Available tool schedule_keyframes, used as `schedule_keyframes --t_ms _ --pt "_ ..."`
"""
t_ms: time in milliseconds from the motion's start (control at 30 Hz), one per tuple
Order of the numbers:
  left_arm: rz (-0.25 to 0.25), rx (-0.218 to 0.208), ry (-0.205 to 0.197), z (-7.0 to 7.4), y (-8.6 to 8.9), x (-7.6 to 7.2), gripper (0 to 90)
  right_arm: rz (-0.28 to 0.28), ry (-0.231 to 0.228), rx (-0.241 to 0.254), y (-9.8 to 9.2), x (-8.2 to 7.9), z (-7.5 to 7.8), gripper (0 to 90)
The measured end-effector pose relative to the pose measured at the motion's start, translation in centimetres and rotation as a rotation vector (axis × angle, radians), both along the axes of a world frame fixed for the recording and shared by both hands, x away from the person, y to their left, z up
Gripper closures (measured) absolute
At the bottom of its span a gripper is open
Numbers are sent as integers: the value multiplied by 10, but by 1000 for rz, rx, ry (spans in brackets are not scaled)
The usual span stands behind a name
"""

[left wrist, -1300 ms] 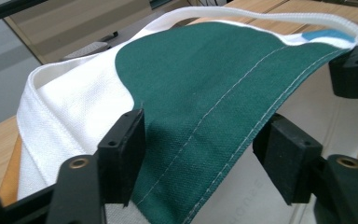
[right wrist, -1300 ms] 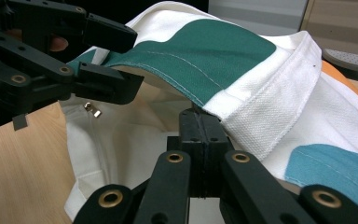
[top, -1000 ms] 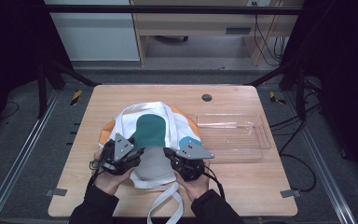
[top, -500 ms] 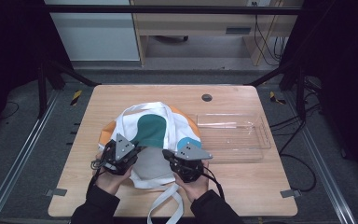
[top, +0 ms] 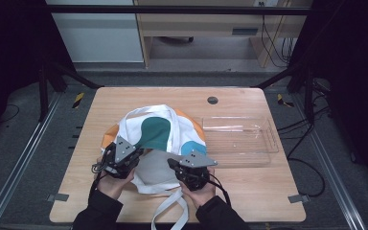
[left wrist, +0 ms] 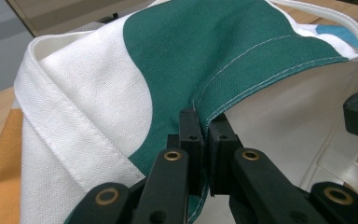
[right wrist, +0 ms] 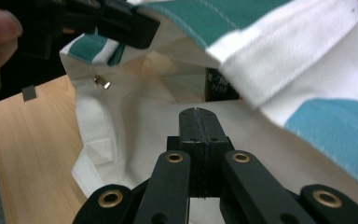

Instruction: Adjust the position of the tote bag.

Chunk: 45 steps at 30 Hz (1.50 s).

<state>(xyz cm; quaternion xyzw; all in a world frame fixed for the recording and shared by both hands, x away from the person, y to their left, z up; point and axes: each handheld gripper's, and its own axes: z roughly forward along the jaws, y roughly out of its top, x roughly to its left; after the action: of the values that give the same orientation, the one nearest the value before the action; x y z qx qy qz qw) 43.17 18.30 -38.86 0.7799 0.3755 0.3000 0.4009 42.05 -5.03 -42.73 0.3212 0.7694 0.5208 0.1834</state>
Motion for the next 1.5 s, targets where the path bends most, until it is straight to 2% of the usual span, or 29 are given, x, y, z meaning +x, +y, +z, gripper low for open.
schedule_keyframes --t_ms 167,333,400,633,767,1000,1500 --pt "7 -25 -9 2 2 0 866 4 19 -22 -1 -2 -9 900" --pt "8 -18 -12 3 2 -1 866 9 32 -45 -1 -2 -18 900" --pt "10 -24 -17 3 2 -1 867 24 57 -63 0 -2 -25 900" --pt "13 -37 -23 5 4 -2 867 32 89 -106 3 -1 -39 900" --pt "15 -39 -25 6 4 -3 867 27 123 -119 4 1 -47 900" --pt "16 -45 -32 8 5 -3 868 28 129 -146 7 2 -55 900" --pt "13 -63 -41 11 7 -5 868 0 173 -206 11 6 -73 900"
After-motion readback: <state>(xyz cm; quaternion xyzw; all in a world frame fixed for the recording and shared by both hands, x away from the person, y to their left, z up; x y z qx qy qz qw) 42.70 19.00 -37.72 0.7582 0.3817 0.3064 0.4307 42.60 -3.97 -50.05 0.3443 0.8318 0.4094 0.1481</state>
